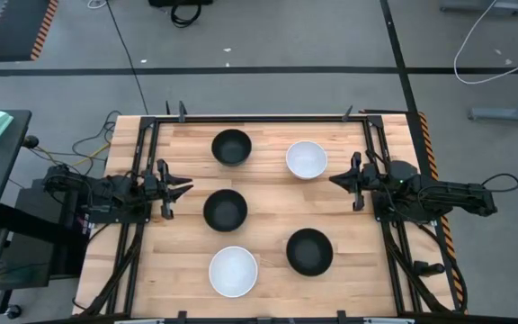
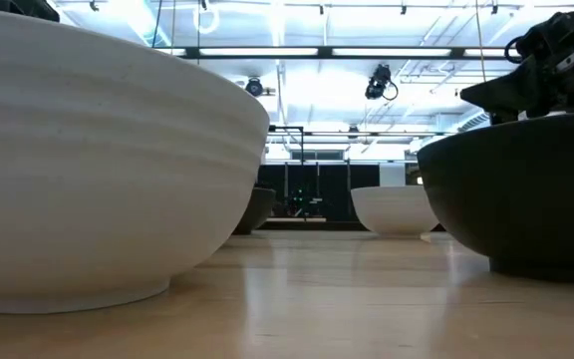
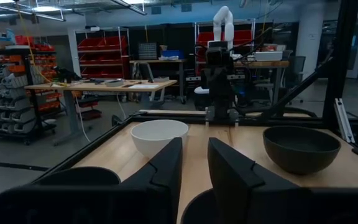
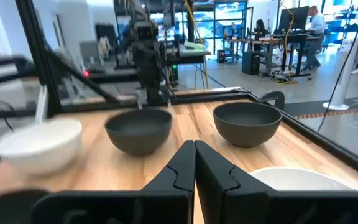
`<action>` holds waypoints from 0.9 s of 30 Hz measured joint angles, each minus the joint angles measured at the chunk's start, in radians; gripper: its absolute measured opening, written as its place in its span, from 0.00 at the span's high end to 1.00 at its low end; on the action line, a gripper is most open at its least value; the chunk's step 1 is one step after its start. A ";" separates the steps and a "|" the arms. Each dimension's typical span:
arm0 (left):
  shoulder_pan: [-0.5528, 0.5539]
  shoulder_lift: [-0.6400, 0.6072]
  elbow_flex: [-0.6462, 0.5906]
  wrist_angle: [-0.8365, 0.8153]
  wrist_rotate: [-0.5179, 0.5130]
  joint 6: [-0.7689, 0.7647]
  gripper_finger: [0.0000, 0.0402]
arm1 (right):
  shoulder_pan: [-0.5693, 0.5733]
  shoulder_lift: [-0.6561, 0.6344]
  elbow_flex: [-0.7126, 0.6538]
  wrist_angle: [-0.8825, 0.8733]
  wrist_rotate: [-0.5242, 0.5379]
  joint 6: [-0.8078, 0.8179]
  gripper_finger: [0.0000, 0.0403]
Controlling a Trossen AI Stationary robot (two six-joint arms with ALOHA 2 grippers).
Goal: Nest bowls inside each other
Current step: Stack the top white bowl on top of the bottom black bowl
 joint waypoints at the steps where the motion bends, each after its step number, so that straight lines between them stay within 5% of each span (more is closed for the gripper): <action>1: 0.000 0.000 0.000 0.009 0.000 0.009 0.78 | 0.000 0.000 0.000 0.012 0.000 0.035 0.97; 10: 0.000 0.000 0.000 0.084 0.000 0.065 0.80 | 0.000 0.000 0.005 0.125 0.000 0.201 0.97; 14: -0.001 0.000 0.000 0.107 -0.094 -0.280 0.81 | -0.005 -0.001 0.014 0.184 0.107 0.286 0.97; 19: 0.000 0.000 0.000 0.108 -0.238 -0.753 0.81 | -0.005 0.017 0.054 0.102 0.307 0.664 0.97; 23: 0.000 0.000 0.000 0.108 -0.292 -0.812 0.82 | -0.004 0.073 0.121 -0.067 0.302 0.776 0.97; 27: 0.000 0.012 0.031 0.102 -0.346 -0.703 0.85 | -0.005 0.197 0.255 -0.298 0.303 0.784 0.95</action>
